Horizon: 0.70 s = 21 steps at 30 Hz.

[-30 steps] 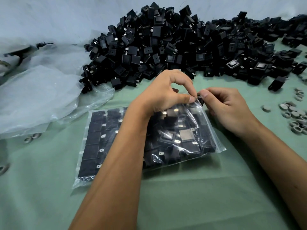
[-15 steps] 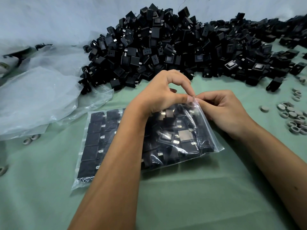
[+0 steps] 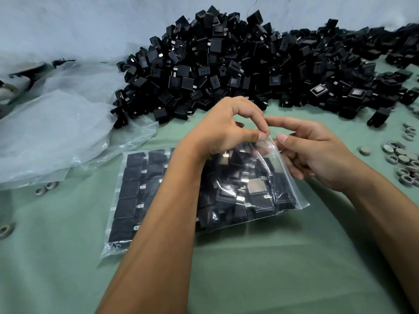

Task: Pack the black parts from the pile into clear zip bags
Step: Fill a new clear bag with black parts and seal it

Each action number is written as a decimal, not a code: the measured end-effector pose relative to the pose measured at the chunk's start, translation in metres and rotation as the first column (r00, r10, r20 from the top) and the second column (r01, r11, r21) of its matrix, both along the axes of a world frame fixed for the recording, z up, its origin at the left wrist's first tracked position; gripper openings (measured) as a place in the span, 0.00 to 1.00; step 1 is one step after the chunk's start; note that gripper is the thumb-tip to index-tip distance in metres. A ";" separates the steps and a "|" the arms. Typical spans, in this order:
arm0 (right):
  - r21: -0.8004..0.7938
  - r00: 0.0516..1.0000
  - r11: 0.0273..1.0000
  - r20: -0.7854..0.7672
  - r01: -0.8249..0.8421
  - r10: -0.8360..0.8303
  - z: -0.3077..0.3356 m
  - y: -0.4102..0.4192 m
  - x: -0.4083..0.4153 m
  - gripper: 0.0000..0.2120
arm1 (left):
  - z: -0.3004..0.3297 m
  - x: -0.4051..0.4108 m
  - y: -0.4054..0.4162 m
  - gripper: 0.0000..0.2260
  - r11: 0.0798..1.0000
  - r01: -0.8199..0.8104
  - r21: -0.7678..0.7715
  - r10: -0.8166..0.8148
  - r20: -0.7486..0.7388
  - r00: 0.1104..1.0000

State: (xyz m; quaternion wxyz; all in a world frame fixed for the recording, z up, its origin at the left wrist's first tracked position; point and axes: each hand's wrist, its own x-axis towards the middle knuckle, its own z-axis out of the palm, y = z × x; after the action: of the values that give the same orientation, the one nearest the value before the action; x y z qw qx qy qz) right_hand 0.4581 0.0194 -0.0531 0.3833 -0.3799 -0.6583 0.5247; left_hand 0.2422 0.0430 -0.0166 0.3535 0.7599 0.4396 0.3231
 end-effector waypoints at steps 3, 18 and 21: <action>0.029 0.992 0.991 -0.016 -0.127 0.128 0.000 -0.005 -0.003 0.18 | -0.001 0.000 0.000 0.04 1.000 0.000 0.007 0.000 0.001 1.000; 0.523 0.517 0.846 0.698 0.105 -0.496 -0.007 0.108 -0.033 0.21 | -0.005 -0.001 0.005 0.04 1.000 0.025 0.009 -0.025 0.000 1.000; 0.506 0.445 0.862 0.765 0.031 -0.465 -0.010 0.120 -0.040 0.19 | -0.006 -0.003 0.005 0.04 1.000 0.021 0.004 -0.021 0.000 1.000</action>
State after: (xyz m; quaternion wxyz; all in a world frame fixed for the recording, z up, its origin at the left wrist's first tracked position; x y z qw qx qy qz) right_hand 0.4182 0.1396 -0.0627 0.1437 -0.5940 -0.7905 0.0402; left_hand 0.2392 0.0479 -0.0223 0.3554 0.7651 0.4308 0.3205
